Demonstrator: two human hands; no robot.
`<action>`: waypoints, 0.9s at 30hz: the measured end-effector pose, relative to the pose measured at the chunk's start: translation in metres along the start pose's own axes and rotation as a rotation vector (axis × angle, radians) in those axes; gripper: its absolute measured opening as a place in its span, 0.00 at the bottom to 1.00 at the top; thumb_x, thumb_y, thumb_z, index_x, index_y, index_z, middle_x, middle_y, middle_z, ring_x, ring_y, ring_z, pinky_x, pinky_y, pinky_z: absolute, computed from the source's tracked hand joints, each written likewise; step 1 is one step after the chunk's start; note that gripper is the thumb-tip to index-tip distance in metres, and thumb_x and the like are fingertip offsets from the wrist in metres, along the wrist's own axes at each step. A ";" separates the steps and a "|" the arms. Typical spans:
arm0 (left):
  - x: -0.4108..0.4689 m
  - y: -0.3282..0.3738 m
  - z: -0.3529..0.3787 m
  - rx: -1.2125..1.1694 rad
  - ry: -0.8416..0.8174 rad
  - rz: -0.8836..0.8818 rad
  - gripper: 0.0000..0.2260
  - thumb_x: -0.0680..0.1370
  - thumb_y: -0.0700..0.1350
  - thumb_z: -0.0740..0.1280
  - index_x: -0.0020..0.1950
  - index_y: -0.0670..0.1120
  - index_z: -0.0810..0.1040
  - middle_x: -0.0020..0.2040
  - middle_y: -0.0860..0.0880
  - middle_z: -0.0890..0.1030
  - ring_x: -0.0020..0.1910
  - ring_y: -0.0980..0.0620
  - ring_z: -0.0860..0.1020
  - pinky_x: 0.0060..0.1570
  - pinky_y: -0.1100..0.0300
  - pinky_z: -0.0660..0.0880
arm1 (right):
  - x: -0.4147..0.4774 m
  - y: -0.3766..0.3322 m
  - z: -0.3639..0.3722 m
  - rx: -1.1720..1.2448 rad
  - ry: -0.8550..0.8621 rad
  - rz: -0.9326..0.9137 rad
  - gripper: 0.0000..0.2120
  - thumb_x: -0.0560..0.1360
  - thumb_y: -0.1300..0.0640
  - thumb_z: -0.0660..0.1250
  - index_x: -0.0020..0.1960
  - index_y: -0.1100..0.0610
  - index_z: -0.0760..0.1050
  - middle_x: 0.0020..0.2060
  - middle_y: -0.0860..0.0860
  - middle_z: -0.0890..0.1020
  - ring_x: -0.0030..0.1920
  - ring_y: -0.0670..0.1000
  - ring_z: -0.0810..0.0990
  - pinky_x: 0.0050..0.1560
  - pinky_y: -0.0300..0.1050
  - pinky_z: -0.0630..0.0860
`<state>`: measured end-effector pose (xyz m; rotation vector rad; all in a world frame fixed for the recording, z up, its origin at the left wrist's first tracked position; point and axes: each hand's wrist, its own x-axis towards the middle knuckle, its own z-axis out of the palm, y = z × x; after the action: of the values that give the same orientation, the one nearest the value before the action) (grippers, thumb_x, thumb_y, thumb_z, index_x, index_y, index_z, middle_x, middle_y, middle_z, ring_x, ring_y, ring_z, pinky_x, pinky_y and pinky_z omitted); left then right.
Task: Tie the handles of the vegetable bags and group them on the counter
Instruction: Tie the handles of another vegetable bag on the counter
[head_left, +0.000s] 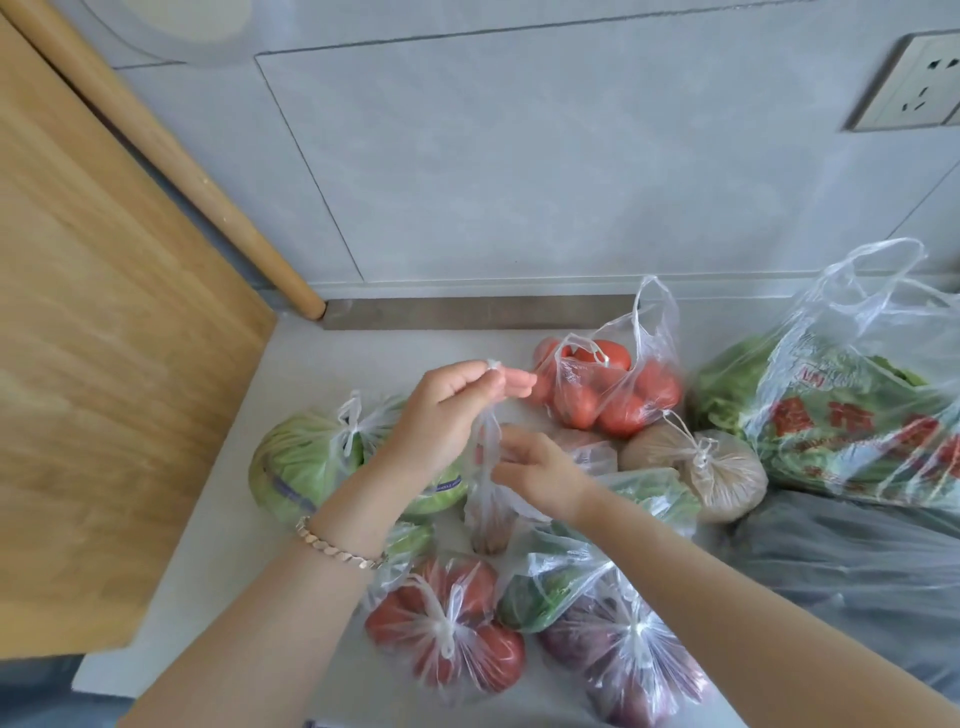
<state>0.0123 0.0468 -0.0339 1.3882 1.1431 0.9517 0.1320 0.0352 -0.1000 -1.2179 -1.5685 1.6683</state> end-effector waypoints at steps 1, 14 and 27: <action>0.005 -0.001 -0.001 -0.051 -0.003 -0.057 0.12 0.80 0.38 0.56 0.47 0.42 0.80 0.47 0.50 0.83 0.46 0.58 0.82 0.55 0.65 0.76 | -0.002 0.004 0.003 0.018 -0.027 0.015 0.09 0.70 0.64 0.64 0.41 0.51 0.76 0.40 0.50 0.79 0.43 0.46 0.78 0.50 0.40 0.74; -0.016 -0.058 -0.010 0.315 -0.012 -0.235 0.07 0.71 0.43 0.71 0.45 0.53 0.79 0.42 0.60 0.81 0.41 0.68 0.79 0.45 0.73 0.73 | -0.015 0.017 -0.022 0.293 0.261 0.172 0.15 0.79 0.55 0.58 0.40 0.62 0.76 0.21 0.45 0.66 0.21 0.41 0.62 0.24 0.30 0.59; -0.010 -0.069 0.031 0.154 -0.044 -0.208 0.20 0.74 0.42 0.68 0.30 0.48 0.57 0.25 0.57 0.58 0.23 0.61 0.59 0.27 0.68 0.58 | -0.003 0.013 -0.044 -0.264 0.485 -0.050 0.16 0.75 0.58 0.65 0.30 0.64 0.71 0.27 0.50 0.68 0.28 0.45 0.66 0.31 0.32 0.65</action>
<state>0.0306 0.0295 -0.1059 1.3737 1.3212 0.6939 0.1749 0.0511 -0.1081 -1.5600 -1.5165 1.0459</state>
